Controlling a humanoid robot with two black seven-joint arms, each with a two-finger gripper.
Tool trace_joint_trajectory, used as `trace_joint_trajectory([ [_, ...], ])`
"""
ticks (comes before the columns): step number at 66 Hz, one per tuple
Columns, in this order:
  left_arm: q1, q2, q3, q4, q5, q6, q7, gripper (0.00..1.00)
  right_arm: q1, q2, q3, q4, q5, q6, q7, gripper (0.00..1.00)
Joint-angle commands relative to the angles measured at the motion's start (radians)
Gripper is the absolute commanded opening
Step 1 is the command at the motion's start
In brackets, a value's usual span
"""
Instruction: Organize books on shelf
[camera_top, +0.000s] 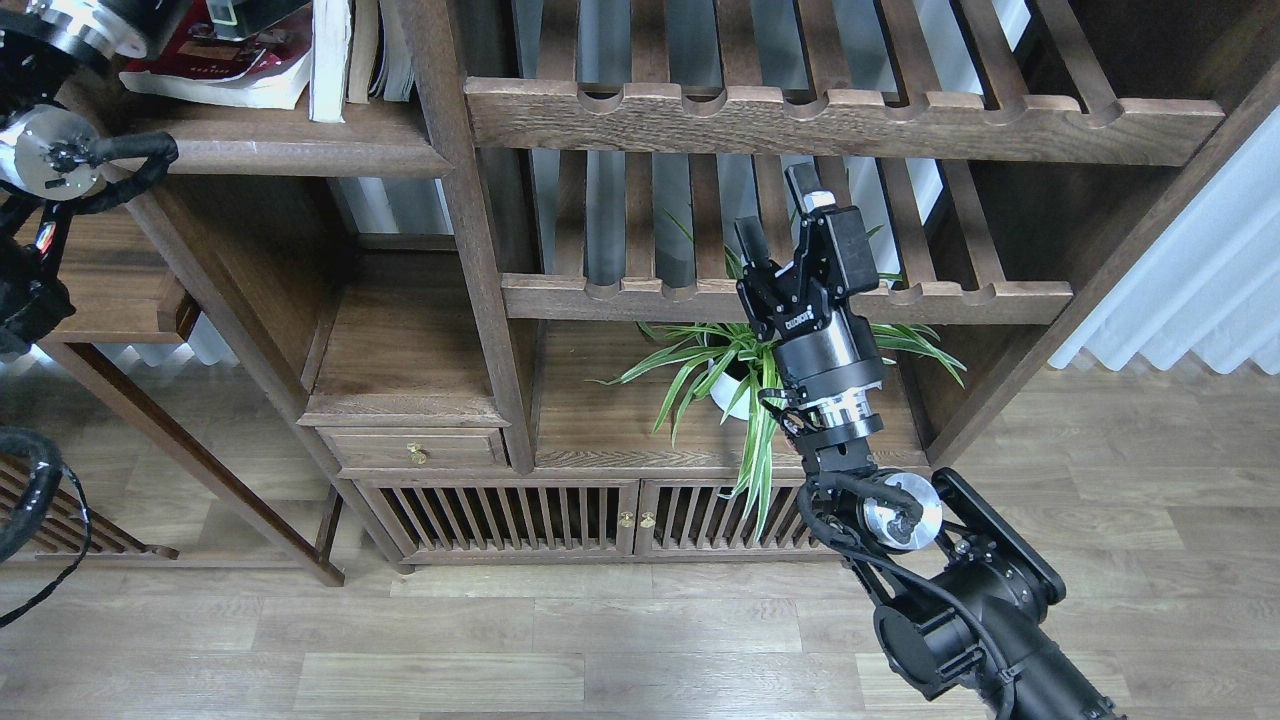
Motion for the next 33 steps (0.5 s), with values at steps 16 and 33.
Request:
trace_joint_trajectory([
  [16,-0.018,-0.023,0.025,0.023,0.002,0.123,-0.066,0.03,-0.028,0.000,-0.007,0.032,0.094,0.000,-0.001,1.00],
  [33,-0.018,-0.047,0.033,0.034,-0.011,0.110,-0.111,0.08,-0.033,0.000,-0.007,0.048,0.105,0.000,-0.001,1.00],
])
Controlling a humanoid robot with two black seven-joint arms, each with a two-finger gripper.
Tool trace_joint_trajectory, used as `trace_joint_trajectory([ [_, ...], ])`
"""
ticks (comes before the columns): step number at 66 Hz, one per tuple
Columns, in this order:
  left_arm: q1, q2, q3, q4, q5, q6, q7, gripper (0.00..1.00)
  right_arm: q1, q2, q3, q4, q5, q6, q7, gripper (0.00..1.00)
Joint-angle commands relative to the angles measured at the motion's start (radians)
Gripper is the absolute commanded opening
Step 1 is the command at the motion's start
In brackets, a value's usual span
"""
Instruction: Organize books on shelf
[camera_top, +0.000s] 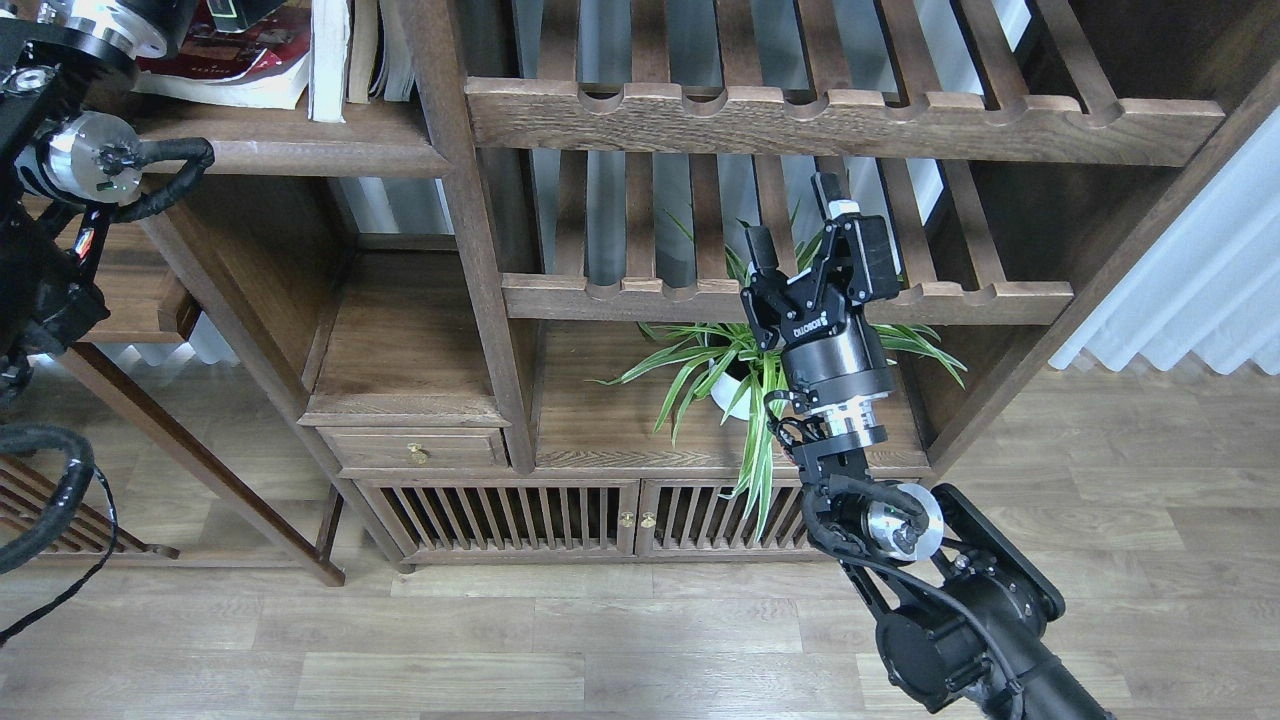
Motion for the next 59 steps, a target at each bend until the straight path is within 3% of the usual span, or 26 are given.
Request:
trace_joint_trajectory([
  [1,0.001,-0.022,0.006,0.005,-0.003,-0.004,-0.022,0.09,-0.001,0.000,0.000,0.011,0.002,0.000,0.000,1.00],
  [3,0.001,-0.025,0.009,0.007,-0.003,-0.004,-0.031,0.13,-0.001,0.000,0.000,0.016,0.003,0.000,0.000,1.00],
  [10,-0.001,-0.048,0.024,0.024,-0.004,-0.004,-0.078,0.38,-0.008,0.000,-0.002,0.025,0.003,0.000,0.002,1.00],
  [13,-0.001,-0.056,0.027,0.025,-0.004,-0.002,-0.086,0.68,-0.014,0.000,-0.003,0.027,0.003,0.000,0.000,1.00],
  [15,-0.001,-0.061,0.027,0.022,-0.004,-0.002,-0.089,0.82,-0.016,0.000,-0.003,0.028,0.003,0.000,0.002,1.00],
  [19,0.001,-0.071,0.027,0.016,-0.004,-0.002,-0.089,0.90,-0.019,0.000,-0.005,0.028,0.005,0.000,0.000,1.00],
  [21,0.002,-0.076,0.027,0.012,-0.004,-0.004,-0.089,1.00,-0.022,0.000,-0.005,0.028,0.005,0.000,0.002,1.00],
  [28,0.007,-0.082,0.030,-0.014,-0.006,-0.004,-0.092,1.00,-0.034,0.000,-0.018,0.030,0.003,0.000,0.000,1.00],
  [35,0.077,-0.093,0.019,-0.200,-0.024,0.036,-0.072,1.00,-0.073,0.000,-0.052,0.037,0.002,0.000,0.000,1.00],
  [38,0.103,-0.085,0.021,-0.274,-0.029,0.090,-0.040,1.00,-0.084,0.000,-0.057,0.037,-0.001,0.000,0.000,1.00],
  [43,0.151,-0.065,0.013,-0.399,-0.032,0.203,0.055,1.00,-0.094,0.000,-0.058,0.042,-0.006,0.000,0.000,1.00],
  [48,0.191,-0.027,0.004,-0.474,-0.032,0.225,0.113,1.00,-0.096,0.000,-0.058,0.048,-0.008,0.000,0.000,1.00],
  [59,0.249,0.135,-0.011,-0.573,-0.090,0.222,0.161,1.00,-0.091,0.000,-0.058,0.071,-0.012,0.000,0.000,1.00],
])
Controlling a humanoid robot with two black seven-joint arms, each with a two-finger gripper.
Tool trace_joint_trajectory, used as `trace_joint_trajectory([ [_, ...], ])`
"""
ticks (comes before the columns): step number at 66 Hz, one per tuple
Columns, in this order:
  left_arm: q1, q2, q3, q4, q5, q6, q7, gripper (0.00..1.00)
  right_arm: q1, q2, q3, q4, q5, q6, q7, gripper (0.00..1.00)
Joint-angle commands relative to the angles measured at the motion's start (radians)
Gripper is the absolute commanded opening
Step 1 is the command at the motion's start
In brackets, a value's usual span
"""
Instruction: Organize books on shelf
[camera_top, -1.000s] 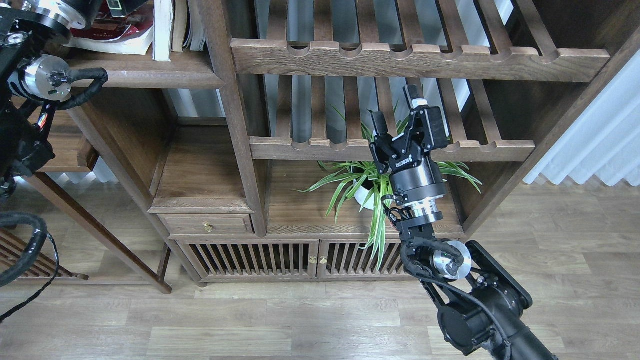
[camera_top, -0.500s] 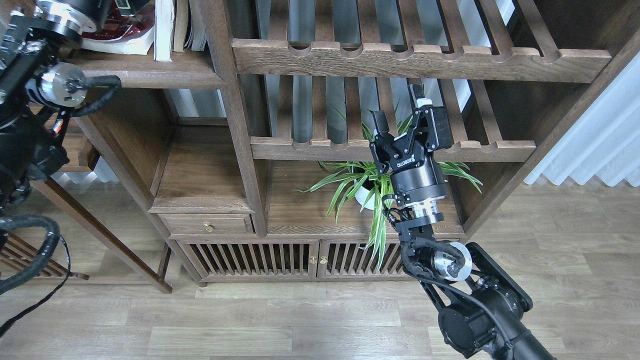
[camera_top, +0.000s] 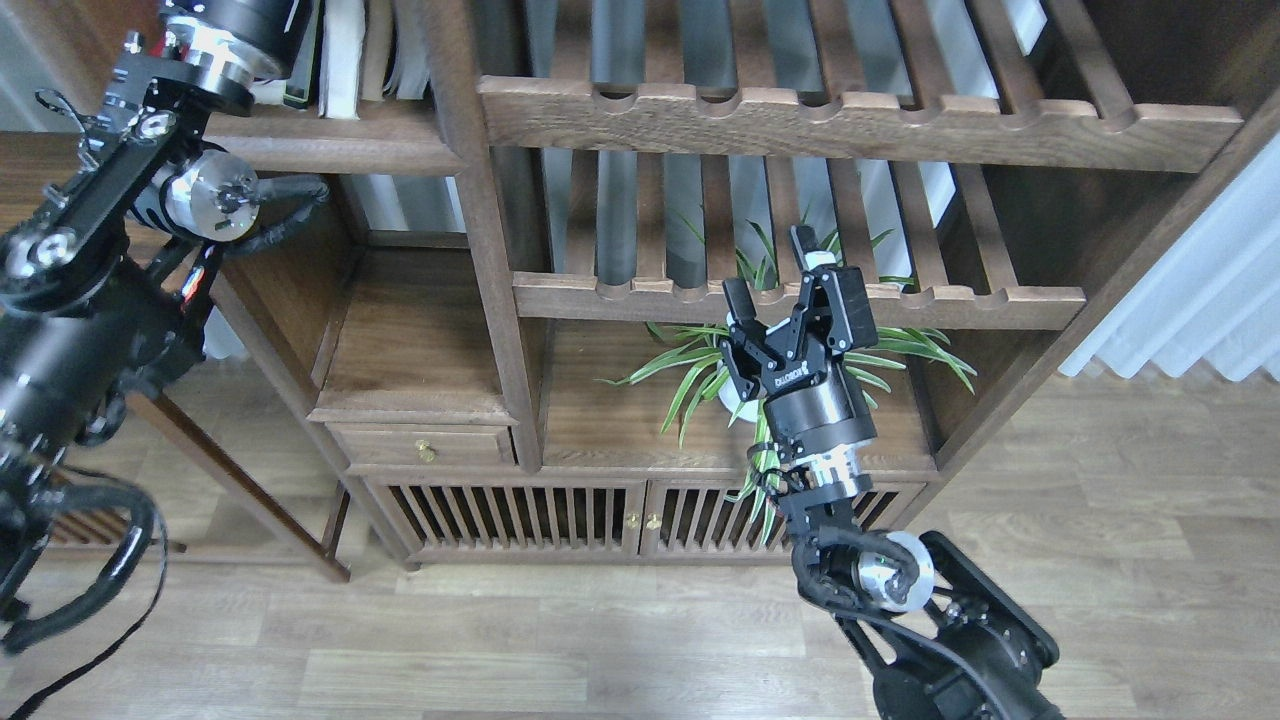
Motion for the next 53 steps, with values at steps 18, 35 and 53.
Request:
trace_joint_trajectory([
  [18,0.244,0.253,-0.094,-0.235,-0.240,-0.073,0.034,1.00,0.027,0.000,0.000,0.022,-0.023,0.000,0.001,1.00],
  [35,0.402,0.255,-0.207,-0.314,-0.348,-0.294,0.099,1.00,0.052,0.000,-0.006,0.067,-0.038,-0.078,0.001,1.00],
  [53,0.551,0.260,-0.191,-0.311,-0.571,-0.496,0.203,1.00,0.047,0.000,-0.052,0.068,-0.172,-0.090,0.001,1.00],
])
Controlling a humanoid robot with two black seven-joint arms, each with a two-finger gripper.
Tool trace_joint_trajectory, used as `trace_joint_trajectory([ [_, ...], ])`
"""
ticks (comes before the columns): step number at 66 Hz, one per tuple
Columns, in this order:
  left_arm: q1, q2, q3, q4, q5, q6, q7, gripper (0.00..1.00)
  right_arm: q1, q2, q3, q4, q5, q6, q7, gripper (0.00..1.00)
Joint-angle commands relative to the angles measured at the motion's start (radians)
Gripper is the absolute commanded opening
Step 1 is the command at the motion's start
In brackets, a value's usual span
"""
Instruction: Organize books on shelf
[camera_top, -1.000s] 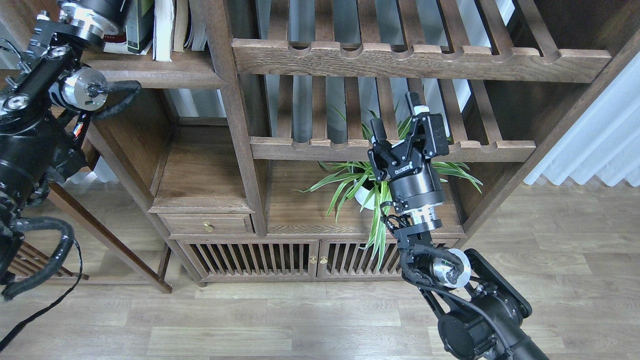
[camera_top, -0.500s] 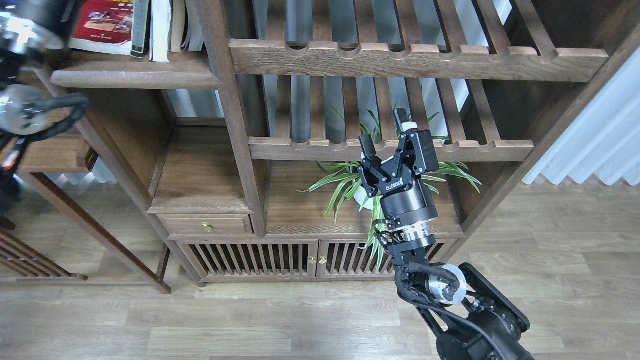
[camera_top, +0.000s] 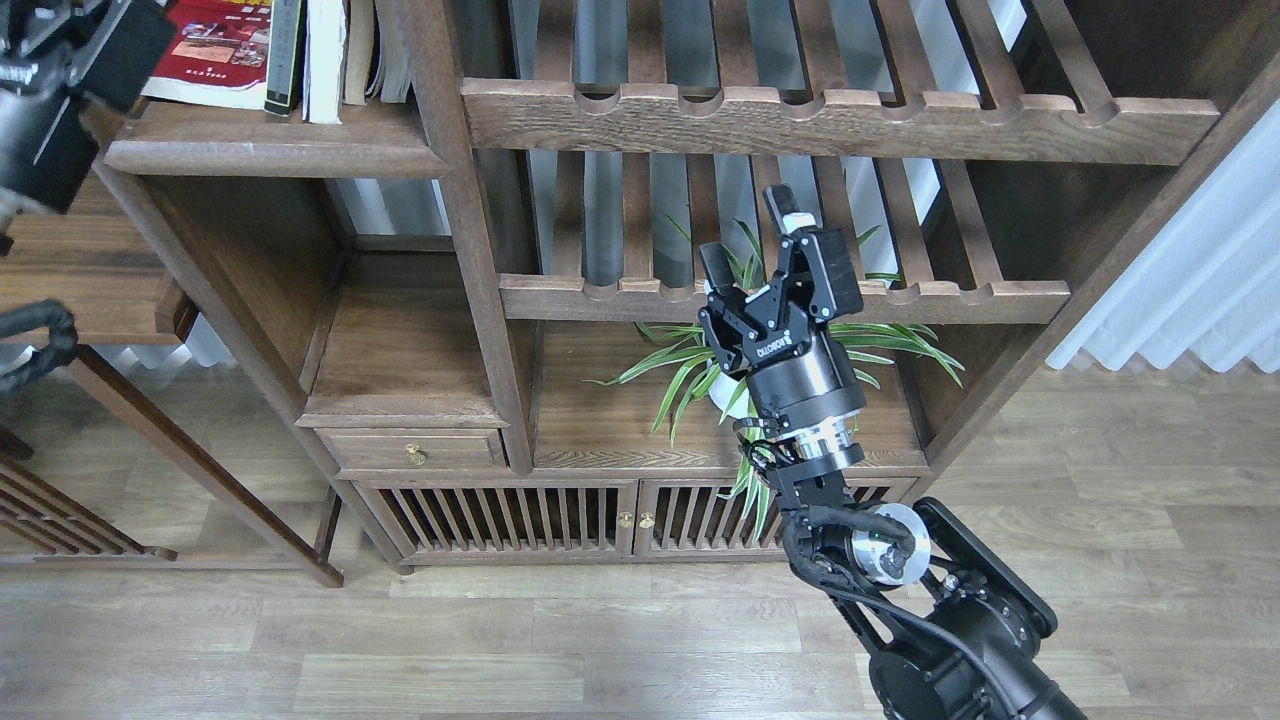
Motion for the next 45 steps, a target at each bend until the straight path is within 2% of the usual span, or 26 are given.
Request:
trace_joint_trajectory([
  [1,0.059,0.002,0.028,0.011,-0.151,-0.051,0.052,1.00,-0.006,0.000,-0.013,0.000,-0.063,-0.014,0.000,1.00],
  [16,0.111,0.069,0.083,0.017,-0.355,-0.051,0.107,1.00,-0.011,0.000,-0.021,0.000,-0.137,-0.066,-0.001,1.00],
  [18,0.139,0.124,0.106,0.018,-0.393,-0.051,0.124,1.00,-0.014,0.000,-0.021,0.000,-0.169,-0.071,-0.003,1.00],
  [27,0.193,0.200,0.125,0.040,-0.416,-0.051,0.120,1.00,-0.026,0.000,-0.035,0.000,-0.200,-0.083,-0.003,1.00],
  [45,0.199,0.151,0.206,0.048,-0.416,-0.051,0.115,1.00,-0.034,0.000,-0.072,0.000,-0.233,-0.115,0.000,1.00],
])
